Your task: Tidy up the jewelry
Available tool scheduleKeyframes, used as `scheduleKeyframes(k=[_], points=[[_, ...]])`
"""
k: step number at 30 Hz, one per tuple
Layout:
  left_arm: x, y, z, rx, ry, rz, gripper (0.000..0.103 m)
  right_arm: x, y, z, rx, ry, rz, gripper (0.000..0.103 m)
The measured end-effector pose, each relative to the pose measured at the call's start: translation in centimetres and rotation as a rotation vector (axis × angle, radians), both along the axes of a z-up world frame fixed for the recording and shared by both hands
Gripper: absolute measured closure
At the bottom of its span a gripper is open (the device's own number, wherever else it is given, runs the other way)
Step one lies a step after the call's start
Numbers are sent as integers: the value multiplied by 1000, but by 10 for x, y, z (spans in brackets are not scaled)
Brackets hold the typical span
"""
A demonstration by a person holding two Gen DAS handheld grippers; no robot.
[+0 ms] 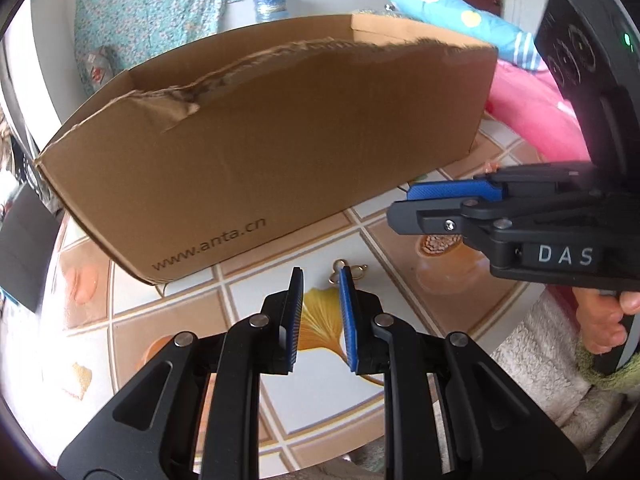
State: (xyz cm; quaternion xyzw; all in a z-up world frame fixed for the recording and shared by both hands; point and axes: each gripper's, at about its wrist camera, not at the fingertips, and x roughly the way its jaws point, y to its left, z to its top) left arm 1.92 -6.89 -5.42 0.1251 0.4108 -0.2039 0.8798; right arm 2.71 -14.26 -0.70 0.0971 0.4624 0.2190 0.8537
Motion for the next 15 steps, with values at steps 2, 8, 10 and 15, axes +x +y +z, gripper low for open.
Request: scheduleKeyframes(k=[2,8,10,15], points=[[2,-4,-2,16,-8,-2,85,-1,-1,-1,4,2,1,78],[18,-1,-2,47,-18,44,85,-4,-3,0,15,-4,-6,78],[21,1,0,45,-11,60,85,-4,-6,-1,21,-4,-13,78],[18,1,9,-67,27,18,73,-8,-12,-1,30,-6,-23,78]])
